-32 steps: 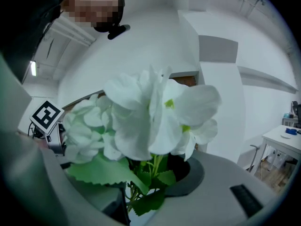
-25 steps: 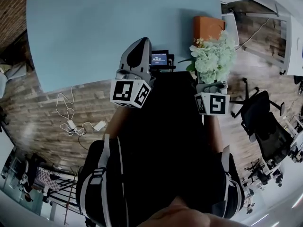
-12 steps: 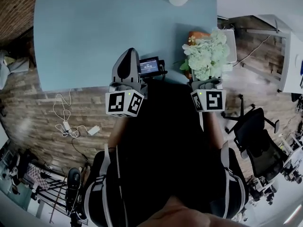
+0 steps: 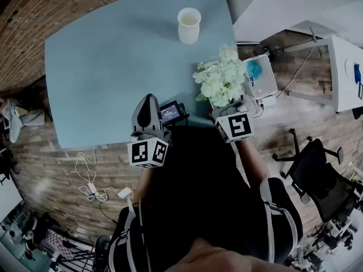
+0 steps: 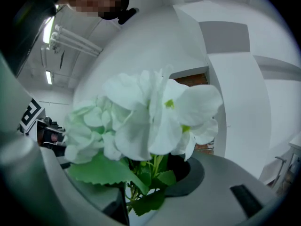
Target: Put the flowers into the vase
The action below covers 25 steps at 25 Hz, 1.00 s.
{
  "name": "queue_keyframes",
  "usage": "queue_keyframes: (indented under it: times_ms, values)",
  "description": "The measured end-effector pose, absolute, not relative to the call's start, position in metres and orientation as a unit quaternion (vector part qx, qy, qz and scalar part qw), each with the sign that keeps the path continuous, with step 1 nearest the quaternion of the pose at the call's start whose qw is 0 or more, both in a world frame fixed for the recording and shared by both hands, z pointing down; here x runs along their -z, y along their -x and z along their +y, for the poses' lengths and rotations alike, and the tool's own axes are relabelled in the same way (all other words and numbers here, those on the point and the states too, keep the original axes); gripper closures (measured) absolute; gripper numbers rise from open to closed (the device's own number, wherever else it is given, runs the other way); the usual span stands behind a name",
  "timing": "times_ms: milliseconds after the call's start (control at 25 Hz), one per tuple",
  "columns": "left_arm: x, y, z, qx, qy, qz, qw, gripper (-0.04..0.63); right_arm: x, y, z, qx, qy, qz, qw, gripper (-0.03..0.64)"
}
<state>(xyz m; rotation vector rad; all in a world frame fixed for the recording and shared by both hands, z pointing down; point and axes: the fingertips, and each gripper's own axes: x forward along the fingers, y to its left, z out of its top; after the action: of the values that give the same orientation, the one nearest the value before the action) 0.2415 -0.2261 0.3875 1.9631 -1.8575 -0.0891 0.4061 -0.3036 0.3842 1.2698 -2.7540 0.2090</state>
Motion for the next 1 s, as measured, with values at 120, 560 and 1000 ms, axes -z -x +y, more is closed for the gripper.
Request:
queue_keyframes:
  times_ms: [120, 560, 1000]
  values:
    - [-0.387, -0.244, -0.237, 0.034, -0.719, -0.660, 0.218, 0.578, -0.379, -0.397, -0.314, -0.056, -0.414, -0.907, 0.053, 0.431]
    - [-0.404, -0.226, -0.240, 0.044, -0.705, -0.664, 0.247, 0.578, -0.354, -0.382, -0.375, -0.011, -0.417, -0.908, 0.043, 0.431]
    - [-0.411, -0.205, -0.239, 0.035, -0.689, -0.682, 0.242, 0.578, -0.328, -0.367, -0.409, 0.052, -0.402, -0.913, 0.056, 0.431]
